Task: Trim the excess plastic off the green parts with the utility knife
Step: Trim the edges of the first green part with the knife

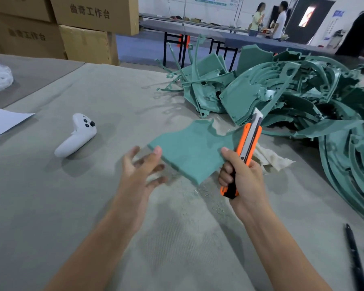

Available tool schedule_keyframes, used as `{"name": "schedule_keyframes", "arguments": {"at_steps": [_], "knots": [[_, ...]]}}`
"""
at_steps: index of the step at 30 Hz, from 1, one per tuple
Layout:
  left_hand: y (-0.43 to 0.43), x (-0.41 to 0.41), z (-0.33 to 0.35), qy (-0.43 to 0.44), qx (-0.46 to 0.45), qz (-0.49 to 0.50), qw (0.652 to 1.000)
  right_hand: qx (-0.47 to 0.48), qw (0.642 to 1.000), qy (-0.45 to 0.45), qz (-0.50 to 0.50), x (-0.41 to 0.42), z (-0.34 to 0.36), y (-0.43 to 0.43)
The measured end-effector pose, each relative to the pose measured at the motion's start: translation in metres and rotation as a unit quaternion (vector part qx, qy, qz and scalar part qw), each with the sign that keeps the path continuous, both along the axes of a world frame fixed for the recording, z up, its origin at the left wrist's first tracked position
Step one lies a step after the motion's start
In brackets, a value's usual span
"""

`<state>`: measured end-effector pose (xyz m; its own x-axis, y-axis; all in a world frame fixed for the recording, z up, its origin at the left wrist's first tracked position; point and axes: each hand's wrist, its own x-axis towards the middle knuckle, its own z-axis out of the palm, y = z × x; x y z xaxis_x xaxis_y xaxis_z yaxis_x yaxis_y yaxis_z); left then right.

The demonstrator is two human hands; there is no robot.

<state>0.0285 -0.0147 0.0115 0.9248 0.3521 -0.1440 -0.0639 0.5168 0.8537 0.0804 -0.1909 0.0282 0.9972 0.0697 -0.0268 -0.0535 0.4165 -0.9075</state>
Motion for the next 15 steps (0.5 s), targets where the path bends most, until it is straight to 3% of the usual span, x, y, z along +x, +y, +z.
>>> {"name": "schedule_keyframes", "arguments": {"at_steps": [2,3,4,6,7,9,11,15], "knots": [[-0.002,-0.001,0.001,0.015,0.098,0.063,0.993,0.002,1.0,0.01,-0.012,0.001,0.002,-0.004],[-0.006,-0.003,0.001,0.005,0.205,0.088,0.975,-0.001,1.0,0.017,-0.018,0.001,0.004,-0.006],[-0.01,-0.005,0.0,-0.032,0.343,0.106,0.933,-0.006,0.999,0.024,-0.022,0.001,0.005,-0.006],[-0.015,-0.007,-0.005,-0.127,0.589,0.113,0.79,-0.011,0.999,0.031,-0.017,0.0,0.005,-0.007],[-0.016,-0.007,-0.006,-0.151,0.664,0.118,0.723,-0.011,0.999,0.029,-0.007,-0.002,0.006,-0.007],[-0.015,-0.006,-0.008,-0.171,0.721,0.134,0.658,-0.022,0.999,0.014,0.023,-0.005,0.007,-0.005],[-0.011,-0.006,-0.011,-0.169,0.721,0.159,0.653,-0.05,0.997,-0.003,0.055,-0.008,0.007,-0.002],[-0.002,-0.005,-0.009,-0.173,0.702,0.15,0.675,-0.05,0.993,-0.032,0.102,-0.012,0.009,0.004]]}}
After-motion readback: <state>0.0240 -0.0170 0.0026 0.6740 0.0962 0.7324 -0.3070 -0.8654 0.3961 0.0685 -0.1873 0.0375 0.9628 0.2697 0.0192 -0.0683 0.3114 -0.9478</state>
